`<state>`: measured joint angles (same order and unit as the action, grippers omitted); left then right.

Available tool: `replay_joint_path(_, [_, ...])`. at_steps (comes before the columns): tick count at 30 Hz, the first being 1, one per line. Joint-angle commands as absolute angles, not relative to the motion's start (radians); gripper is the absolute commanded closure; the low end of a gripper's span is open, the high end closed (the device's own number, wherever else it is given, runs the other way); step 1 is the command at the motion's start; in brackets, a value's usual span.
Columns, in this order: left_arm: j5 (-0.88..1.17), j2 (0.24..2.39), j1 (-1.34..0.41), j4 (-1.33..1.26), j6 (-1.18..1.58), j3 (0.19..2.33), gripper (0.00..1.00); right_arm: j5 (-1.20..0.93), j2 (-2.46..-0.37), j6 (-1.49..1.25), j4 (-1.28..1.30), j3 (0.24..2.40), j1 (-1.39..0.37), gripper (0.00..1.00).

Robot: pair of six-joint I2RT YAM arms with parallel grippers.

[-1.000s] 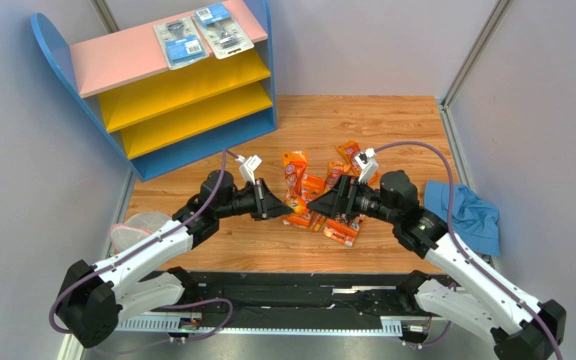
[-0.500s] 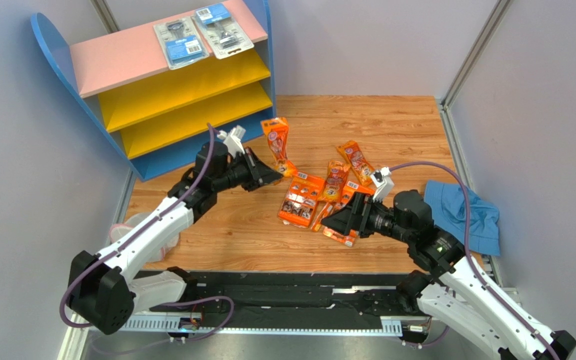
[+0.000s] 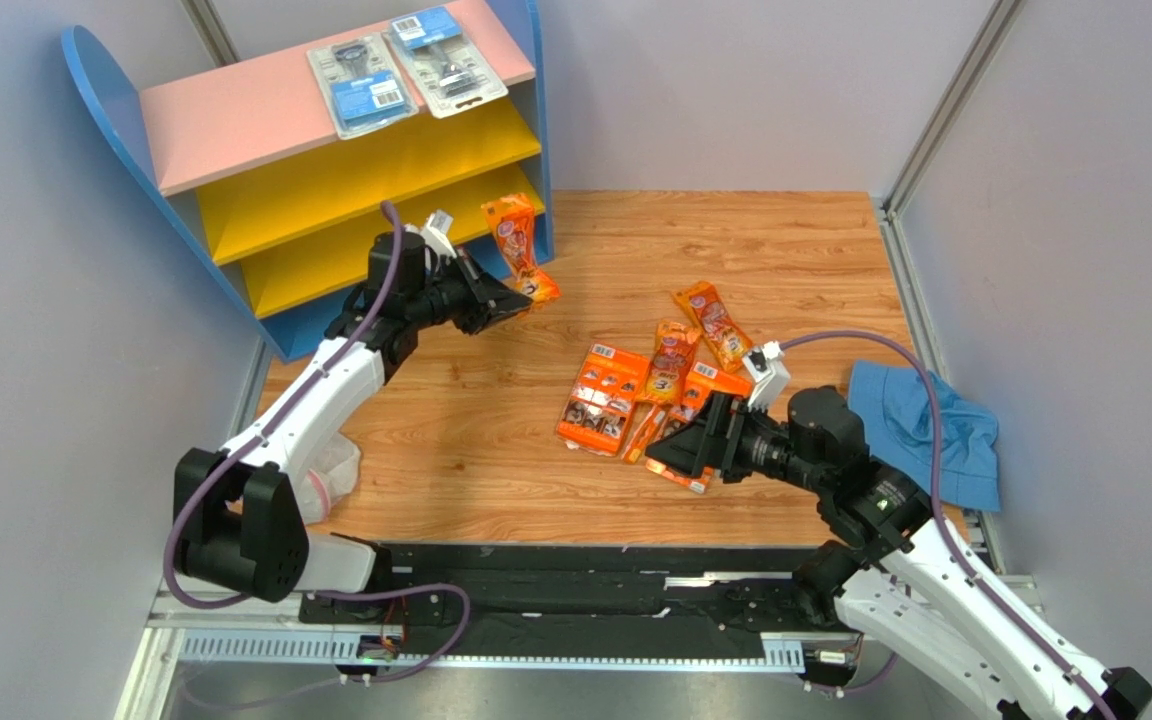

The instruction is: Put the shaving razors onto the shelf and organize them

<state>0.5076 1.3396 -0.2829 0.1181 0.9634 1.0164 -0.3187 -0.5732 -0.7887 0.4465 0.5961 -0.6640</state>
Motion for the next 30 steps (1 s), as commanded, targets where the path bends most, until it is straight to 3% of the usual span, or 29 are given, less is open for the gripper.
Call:
replay_joint_path(1, [0.557, 1.373, -0.265, 0.109, 0.954, 1.106, 1.0, -0.31, -0.56, -0.793, 0.443, 0.588, -0.663, 0.12])
replay_joint_path(18, [0.578, 1.399, -0.224, 0.173, 0.888, 1.149, 1.0, -0.313, -0.538, -0.804, 0.446, 0.555, -0.663, 0.12])
replay_joint_path(30, [0.43, 1.178, -0.212, 0.573, 0.666, 1.226, 1.0, -0.324, -0.54, -0.811, 0.443, 0.548, -0.661, 0.12])
